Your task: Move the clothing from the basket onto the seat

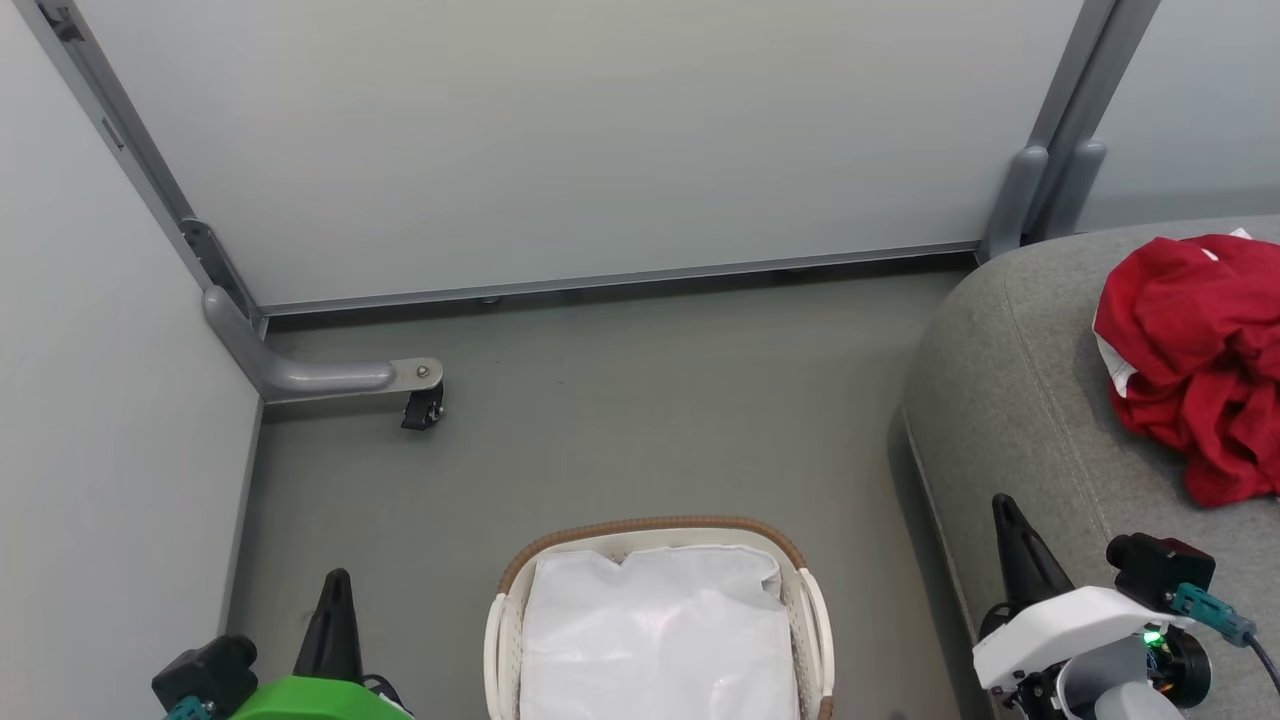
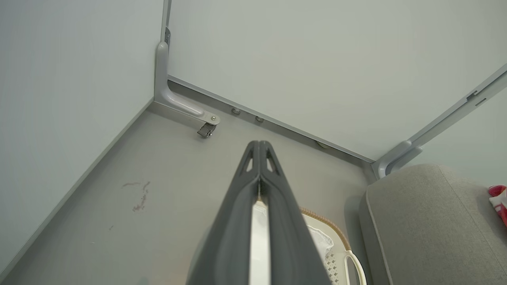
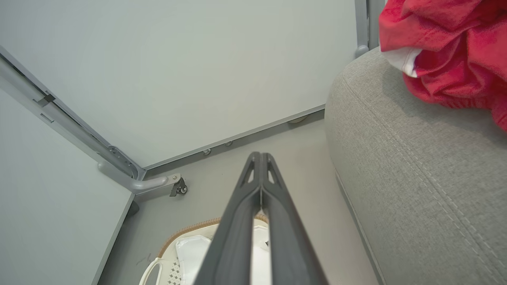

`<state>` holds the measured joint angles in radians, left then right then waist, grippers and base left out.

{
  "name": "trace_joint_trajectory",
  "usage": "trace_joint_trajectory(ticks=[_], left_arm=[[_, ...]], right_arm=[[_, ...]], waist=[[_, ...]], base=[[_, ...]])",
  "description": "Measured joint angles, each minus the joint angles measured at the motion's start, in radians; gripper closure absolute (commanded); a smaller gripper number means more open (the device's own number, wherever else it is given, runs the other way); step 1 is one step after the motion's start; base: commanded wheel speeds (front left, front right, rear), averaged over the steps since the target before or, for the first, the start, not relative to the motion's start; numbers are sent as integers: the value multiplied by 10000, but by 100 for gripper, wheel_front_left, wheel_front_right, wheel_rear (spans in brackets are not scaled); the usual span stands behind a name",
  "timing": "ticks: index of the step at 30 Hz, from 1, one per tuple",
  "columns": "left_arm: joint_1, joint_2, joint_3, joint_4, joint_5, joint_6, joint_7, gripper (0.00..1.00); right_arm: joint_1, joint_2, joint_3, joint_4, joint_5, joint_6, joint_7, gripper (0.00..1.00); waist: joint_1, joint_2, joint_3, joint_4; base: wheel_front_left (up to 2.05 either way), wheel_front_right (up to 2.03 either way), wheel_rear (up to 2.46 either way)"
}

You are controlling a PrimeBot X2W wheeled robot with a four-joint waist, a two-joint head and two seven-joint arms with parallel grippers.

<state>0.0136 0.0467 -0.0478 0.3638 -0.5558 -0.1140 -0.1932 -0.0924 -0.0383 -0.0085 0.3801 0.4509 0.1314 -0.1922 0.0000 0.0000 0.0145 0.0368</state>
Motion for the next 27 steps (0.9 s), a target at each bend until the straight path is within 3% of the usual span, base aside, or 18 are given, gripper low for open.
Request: trace_joint_trajectory(ticks=[27], left_arm=[[-355, 2, 545, -395, -3649, -21, 1058, 100]], right_arm=[[-4, -19, -353, -481, 4000, 0, 1045, 100]], waist=[[0, 0, -28, -90]], base=[[0, 0, 0]])
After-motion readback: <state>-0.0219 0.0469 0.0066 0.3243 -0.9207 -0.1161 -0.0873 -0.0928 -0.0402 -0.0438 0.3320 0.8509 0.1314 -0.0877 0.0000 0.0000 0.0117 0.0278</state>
